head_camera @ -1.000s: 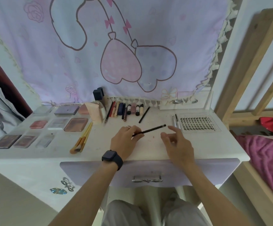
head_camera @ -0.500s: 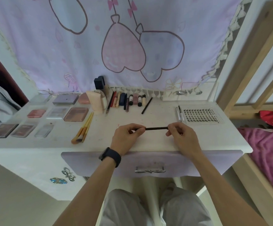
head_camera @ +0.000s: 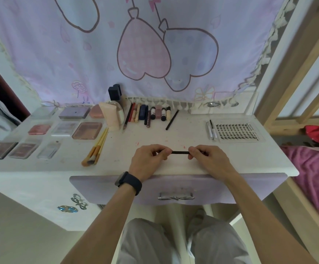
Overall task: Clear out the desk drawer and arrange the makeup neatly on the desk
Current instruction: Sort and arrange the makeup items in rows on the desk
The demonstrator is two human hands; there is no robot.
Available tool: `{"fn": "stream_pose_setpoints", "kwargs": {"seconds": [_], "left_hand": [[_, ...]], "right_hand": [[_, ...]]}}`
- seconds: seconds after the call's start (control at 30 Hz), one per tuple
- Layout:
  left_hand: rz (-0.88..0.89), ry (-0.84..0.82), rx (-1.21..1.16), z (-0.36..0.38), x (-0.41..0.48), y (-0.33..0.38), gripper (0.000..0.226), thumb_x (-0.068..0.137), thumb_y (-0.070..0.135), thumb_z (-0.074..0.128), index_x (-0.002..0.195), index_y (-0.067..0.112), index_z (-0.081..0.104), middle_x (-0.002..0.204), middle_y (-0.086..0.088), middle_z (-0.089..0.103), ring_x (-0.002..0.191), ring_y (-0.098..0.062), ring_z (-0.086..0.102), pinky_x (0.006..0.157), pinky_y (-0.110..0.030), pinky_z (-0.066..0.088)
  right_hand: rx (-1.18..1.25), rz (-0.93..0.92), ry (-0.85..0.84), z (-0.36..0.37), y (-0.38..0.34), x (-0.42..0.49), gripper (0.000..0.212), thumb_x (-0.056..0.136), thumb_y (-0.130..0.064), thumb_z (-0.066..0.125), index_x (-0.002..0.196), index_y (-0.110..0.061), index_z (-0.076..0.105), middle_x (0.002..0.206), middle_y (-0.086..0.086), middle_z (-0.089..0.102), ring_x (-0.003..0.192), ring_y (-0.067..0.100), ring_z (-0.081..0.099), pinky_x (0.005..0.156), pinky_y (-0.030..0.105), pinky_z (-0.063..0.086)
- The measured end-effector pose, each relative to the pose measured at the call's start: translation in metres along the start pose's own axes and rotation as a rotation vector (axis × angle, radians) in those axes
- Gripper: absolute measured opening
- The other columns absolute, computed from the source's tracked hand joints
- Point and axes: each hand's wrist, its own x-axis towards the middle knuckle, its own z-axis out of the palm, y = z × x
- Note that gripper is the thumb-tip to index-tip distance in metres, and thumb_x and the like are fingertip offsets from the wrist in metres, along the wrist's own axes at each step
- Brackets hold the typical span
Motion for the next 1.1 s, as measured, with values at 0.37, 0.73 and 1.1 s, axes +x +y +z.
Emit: {"fn": "stream_pose_setpoints", "kwargs": {"seconds": [0.37, 0.73, 1.1], "left_hand": [[-0.066, 0.014, -0.115, -0.021, 0.003, -0.001, 0.016, 0.095, 0.035, 0.065, 0.082, 0.036, 0.074, 0.074, 0.012, 0.072, 0.077, -0.004, 0.063, 0.065, -0.002, 0.042], [-0.060, 0.071, -0.285, -0.016, 0.006, 0.001, 0.013, 0.096, 0.020, 0.065, 0.104, 0.022, 0.075, 0.088, 0.008, 0.077, 0.087, -0.004, 0.069, 0.071, -0.016, 0.052], [-0.127, 0.114, -0.085, -0.002, 0.011, 0.005, 0.018, 0.105, 0.027, 0.046, 0.107, 0.027, 0.064, 0.091, 0.016, 0.072, 0.083, -0.009, 0.064, 0.082, -0.029, 0.053]], "right_hand": [[0.182, -0.100, 0.147, -0.013, 0.015, -0.008, 0.022, 0.099, -0.040, 0.060, 0.080, -0.040, 0.072, 0.059, -0.014, 0.053, 0.053, 0.004, 0.039, 0.054, 0.017, 0.032], [0.316, -0.080, 0.168, -0.006, 0.013, -0.005, 0.013, 0.101, -0.026, 0.058, 0.094, -0.028, 0.069, 0.068, -0.013, 0.063, 0.058, -0.001, 0.050, 0.061, 0.016, 0.037], [0.348, -0.087, 0.245, -0.002, 0.013, -0.006, 0.035, 0.106, -0.009, 0.043, 0.122, -0.035, 0.058, 0.101, -0.022, 0.072, 0.074, 0.006, 0.065, 0.073, 0.010, 0.046]]}}
